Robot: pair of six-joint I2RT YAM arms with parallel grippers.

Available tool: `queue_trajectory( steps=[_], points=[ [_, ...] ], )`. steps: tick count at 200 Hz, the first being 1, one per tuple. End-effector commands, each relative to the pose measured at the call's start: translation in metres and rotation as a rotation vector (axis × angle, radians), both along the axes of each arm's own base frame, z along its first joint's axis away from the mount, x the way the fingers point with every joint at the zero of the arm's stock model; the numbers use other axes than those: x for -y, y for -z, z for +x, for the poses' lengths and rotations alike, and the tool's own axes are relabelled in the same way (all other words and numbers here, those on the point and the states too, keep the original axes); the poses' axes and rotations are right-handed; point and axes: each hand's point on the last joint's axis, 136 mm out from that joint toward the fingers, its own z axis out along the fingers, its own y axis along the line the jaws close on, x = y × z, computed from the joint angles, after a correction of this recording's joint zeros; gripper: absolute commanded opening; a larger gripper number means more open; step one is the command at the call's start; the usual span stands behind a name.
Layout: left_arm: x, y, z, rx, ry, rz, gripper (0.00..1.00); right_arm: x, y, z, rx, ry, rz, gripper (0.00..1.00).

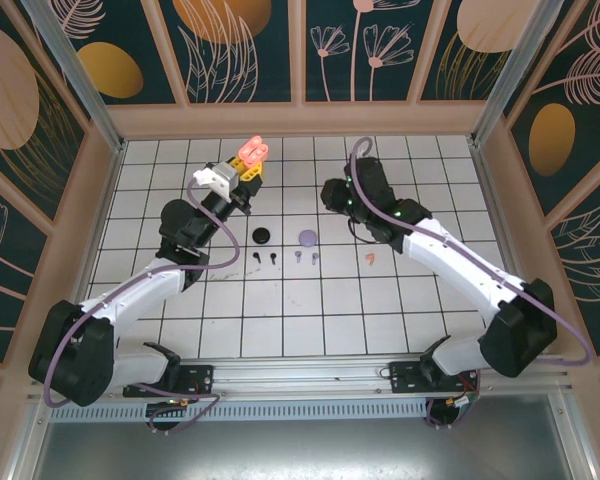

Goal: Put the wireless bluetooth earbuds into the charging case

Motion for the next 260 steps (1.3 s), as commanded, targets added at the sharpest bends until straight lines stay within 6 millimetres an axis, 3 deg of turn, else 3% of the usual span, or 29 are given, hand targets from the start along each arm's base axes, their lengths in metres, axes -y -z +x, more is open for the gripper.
queue_trajectory(
  steps=[1,42,80,149,200,260],
  points=[
    [0.006,-0.011,0.002,0.031,0.005,0.007,0.00,-0.010,-0.082,-0.003,0.201,-0.067,0.107,0.24],
    [0.017,-0.003,0.007,0.013,0.024,0.043,0.00,-0.014,-0.158,-0.011,0.374,-0.122,0.204,0.25],
    [0.037,0.010,0.007,0.004,0.059,0.084,0.00,-0.019,-0.195,-0.019,0.472,-0.166,0.273,0.25],
    [0.065,0.012,0.010,0.016,0.079,0.112,0.00,-0.029,-0.209,-0.042,0.645,-0.235,0.386,0.26],
    [0.072,0.003,0.010,0.003,0.106,0.072,0.00,-0.041,-0.203,-0.059,0.748,-0.279,0.448,0.26],
    [0.076,0.003,0.008,-0.007,0.121,0.068,0.00,-0.044,-0.191,-0.060,0.800,-0.268,0.493,0.26]
  ],
)
